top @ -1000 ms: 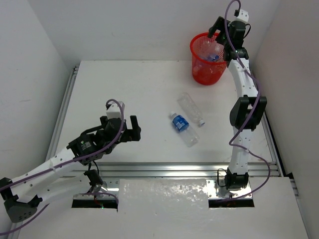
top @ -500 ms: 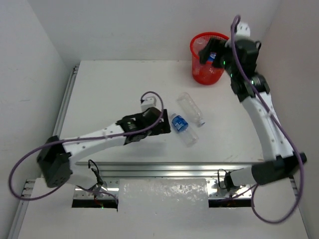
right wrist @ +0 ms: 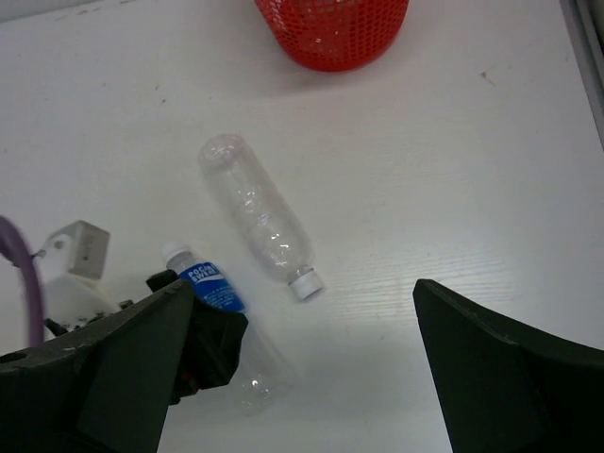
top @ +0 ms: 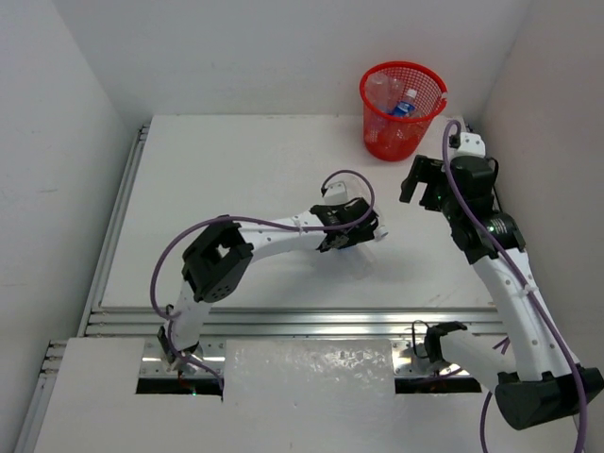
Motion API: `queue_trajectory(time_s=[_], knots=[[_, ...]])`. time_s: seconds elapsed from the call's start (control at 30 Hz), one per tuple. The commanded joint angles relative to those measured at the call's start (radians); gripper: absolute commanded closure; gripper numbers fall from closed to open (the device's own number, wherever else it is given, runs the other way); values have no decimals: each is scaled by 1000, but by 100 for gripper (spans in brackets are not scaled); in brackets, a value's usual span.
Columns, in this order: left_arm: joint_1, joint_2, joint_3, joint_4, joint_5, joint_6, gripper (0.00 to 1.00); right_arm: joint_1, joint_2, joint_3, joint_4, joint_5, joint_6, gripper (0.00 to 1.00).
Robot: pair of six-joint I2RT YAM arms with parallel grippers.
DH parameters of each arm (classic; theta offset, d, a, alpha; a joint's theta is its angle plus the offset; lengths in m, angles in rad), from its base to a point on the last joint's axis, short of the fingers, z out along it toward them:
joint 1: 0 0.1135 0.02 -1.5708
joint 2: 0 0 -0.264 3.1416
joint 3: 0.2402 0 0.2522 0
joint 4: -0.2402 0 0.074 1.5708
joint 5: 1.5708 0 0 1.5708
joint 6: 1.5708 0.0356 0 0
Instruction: Put the plastic bottles in the bin
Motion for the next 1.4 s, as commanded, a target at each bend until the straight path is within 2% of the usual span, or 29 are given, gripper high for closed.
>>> queue_trajectory(time_s=[0.0, 0.07, 0.1, 0.23, 0.33, 0.37, 0.4, 0.43, 0.47, 0.5, 0.53, 0.57, 0.6, 0.63, 0.67, 0.7, 0.73, 0.87, 0.97, 1.2, 1.23, 1.27, 1.3, 1.33, 1.37], knots=[[-11, 32, 23, -31, 4, -51, 8, -6, -37, 17, -15, 10, -1, 1], [-9, 48, 1, 9, 16, -51, 14, -6, -47, 10, -15, -10, -1, 1], [-9, 69, 1, 16, 19, -46, 23, -6, -56, 1, -11, -24, -2, 1], [-9, 98, -14, 10, 32, -37, 35, -6, -70, -22, 9, -76, 2, 1], [-9, 27, -141, 53, -17, -53, 45, -6, -75, -41, 26, -152, 9, 1], [-9, -36, -185, 64, -33, -57, 59, -6, -78, -61, 49, -185, 22, 1], [-9, -73, -278, 91, -62, -63, 67, -6, -83, -76, 66, -214, 30, 1], [-11, -119, -328, 117, -74, -54, 80, -5, -90, -93, 90, -349, 45, 1], [-12, -226, -386, 151, -83, -36, 87, -6, -89, -114, 157, -431, 58, 1], [-15, -286, -508, 205, -90, 46, 91, -5, -86, -151, 191, -520, 71, 1], [-15, -352, -570, 342, -84, 105, 94, -5, -77, -167, 231, -615, 111, 1], [-15, -477, -632, 410, -68, 171, 97, -3, -45, -205, 329, -814, 139, 1], [-15, -536, -731, 538, -30, 299, 99, -2, -28, -226, 389, -910, 171, 1], [-15, -597, -776, 620, -4, 363, 100, 6, -9, -248, 464, -990, 256, 1], [-15, -718, -881, 689, 33, 482, 100, 27, 15, -297, 623, -1085, 303, 1], [-12, -838, -976, 819, 114, 531, 100, 65, 34, -330, 737, -1095, 365, 1], [-9, -893, -977, 867, 145, 564, 100, 66, 34, -331, 762, -1095, 377, 1], [-1, -1134, -1175, 1074, 275, 633, 100, 223, 116, -302, 782, -1003, 355, 1], [-1, -1228, -1218, 1118, 332, 639, 100, 311, 158, -283, 821, -954, 343, 1], [0, -1210, -1166, 1084, 415, 652, 100, 418, 233, -251, 946, -1018, 372, 1], [0, -1208, -1164, 1089, 432, 653, 97, 423, 235, -250, 954, -1012, 369, 4], [0, -1212, -1157, 1087, 453, 658, 94, 426, 236, -250, 962, -1007, 369, 12], [0, -1212, -1152, 1084, 456, 658, 85, 426, 236, -253, 965, -984, 361, 37], [0, -1215, -1142, 1075, 456, 661, 78, 425, 235, -254, 960, -975, 355, 57], [0, -1218, -1137, 1045, 452, 661, 66, 425, 233, -254, 954, -969, 339, 89]])
